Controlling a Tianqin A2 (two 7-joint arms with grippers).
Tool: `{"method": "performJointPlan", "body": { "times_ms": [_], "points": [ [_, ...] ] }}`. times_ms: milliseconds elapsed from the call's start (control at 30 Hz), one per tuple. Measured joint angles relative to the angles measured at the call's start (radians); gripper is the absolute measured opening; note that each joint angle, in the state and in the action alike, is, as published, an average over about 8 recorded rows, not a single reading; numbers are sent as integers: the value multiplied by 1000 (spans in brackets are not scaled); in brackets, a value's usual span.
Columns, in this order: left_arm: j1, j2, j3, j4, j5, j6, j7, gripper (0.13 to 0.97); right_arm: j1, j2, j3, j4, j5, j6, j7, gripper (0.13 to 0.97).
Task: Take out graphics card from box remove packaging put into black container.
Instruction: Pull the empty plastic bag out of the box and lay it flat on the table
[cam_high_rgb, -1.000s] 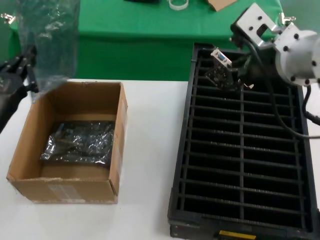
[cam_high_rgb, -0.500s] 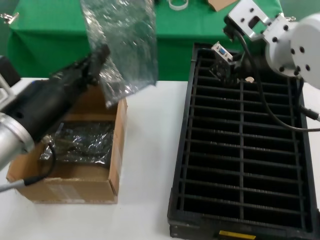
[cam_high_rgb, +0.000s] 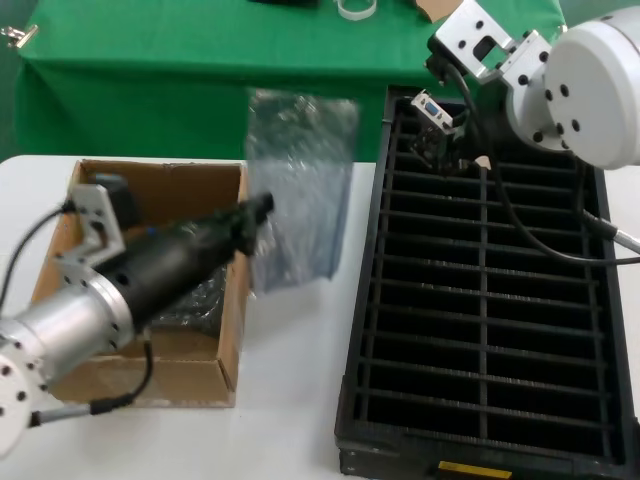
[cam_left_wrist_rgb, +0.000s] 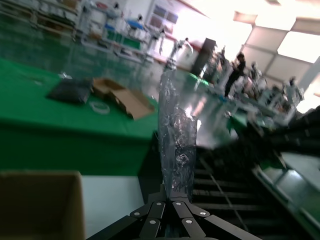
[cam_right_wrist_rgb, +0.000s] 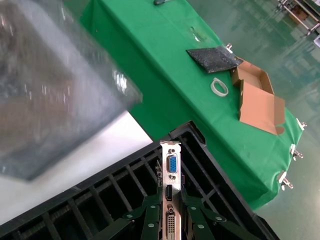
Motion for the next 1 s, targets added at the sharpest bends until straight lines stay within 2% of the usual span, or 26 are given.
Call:
{"method": "performJointPlan", "body": {
  "times_ms": [67,167,333,467,567,633,733,1000],
  "points": [
    [22,35,-33,8,36,45,12,139,1,-5,1,-10,-2,2,-3,188],
    [60,91,-98,15,124,114,9,139,2,-12,1,-24,-5,4,-7,188],
    [124,201,-233,35,333,246,-19,139,5,-20,1,-42,-12,4,-9,188],
    [156,294,-339,63,505,356,-50,139,8,-24,2,-55,-20,4,-9,188],
    [167,351,-404,84,594,420,-62,139,10,-27,3,-64,-25,4,-8,188],
    [168,379,-438,97,624,450,-58,139,11,-29,3,-71,-28,3,-8,188],
    [165,409,-474,115,633,481,-35,139,15,-33,0,-86,-30,2,-10,188],
    [167,449,-540,114,574,527,52,165,30,-45,-38,-138,-8,-20,-68,188]
  ]
}}
